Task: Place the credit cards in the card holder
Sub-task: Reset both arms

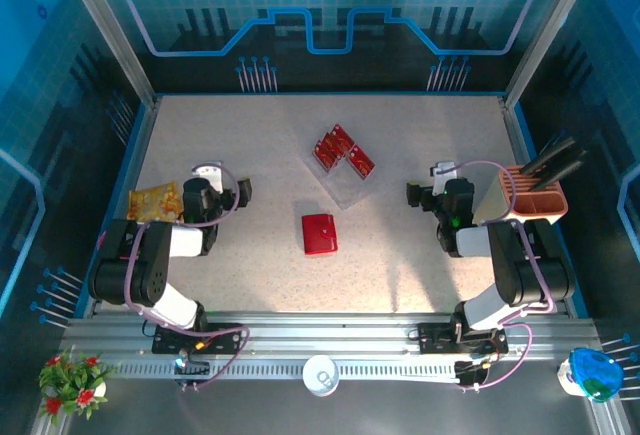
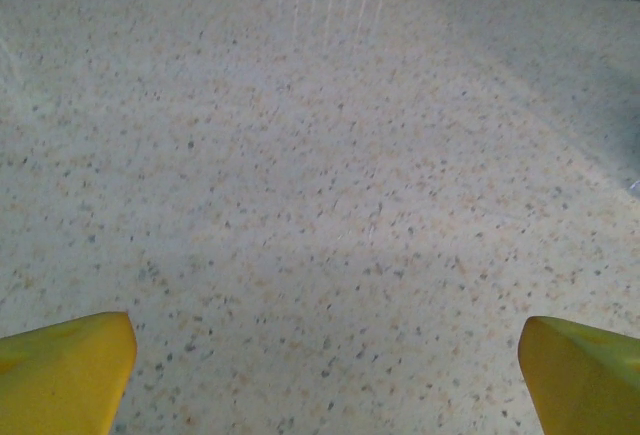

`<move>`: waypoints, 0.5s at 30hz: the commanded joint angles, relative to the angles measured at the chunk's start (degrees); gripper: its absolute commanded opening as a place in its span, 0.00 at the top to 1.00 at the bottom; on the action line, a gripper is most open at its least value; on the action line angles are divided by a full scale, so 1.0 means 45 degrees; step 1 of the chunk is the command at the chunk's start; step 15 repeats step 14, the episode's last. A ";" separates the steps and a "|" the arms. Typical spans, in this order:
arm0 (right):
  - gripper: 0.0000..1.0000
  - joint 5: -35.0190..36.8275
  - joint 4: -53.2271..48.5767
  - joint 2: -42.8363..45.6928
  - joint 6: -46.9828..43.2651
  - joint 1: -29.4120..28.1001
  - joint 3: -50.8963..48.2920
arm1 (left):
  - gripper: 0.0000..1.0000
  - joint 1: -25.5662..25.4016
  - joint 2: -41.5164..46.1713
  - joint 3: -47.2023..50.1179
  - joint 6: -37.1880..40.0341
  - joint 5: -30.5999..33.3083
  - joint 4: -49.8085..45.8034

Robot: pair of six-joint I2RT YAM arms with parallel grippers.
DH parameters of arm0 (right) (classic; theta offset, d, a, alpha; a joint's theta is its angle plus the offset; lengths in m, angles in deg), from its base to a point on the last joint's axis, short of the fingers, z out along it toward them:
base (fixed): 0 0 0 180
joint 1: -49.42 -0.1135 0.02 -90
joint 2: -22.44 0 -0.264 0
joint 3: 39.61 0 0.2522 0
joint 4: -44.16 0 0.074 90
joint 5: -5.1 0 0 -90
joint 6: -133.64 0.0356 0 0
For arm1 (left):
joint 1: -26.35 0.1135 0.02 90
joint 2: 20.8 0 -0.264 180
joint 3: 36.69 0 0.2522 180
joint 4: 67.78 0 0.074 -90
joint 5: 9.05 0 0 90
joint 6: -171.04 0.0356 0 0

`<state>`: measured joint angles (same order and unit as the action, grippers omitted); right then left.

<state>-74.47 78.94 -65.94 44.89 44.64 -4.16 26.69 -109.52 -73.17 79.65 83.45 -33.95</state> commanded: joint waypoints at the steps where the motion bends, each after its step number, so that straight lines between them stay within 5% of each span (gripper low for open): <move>1: 0.00 0.1253 0.1925 0.0001 -0.0089 -0.0274 -0.0429 | 0.01 0.0140 -0.0066 0.0053 0.0230 -0.0450 0.0907; 4: 0.00 0.1437 0.1738 -0.0124 -0.0508 -0.0643 -0.0200 | 0.01 0.0140 -0.0068 0.0068 0.0230 -0.0441 0.0904; 7: 0.00 -0.0189 0.0816 -0.0003 -0.0026 0.0146 0.0137 | 0.01 0.0139 -0.0078 0.0051 0.0233 -0.0439 0.0892; 15: 0.00 -0.0161 0.0884 0.0011 -0.0076 0.0130 0.0084 | 0.01 0.0120 -0.0062 0.0052 0.0230 -0.0420 0.0895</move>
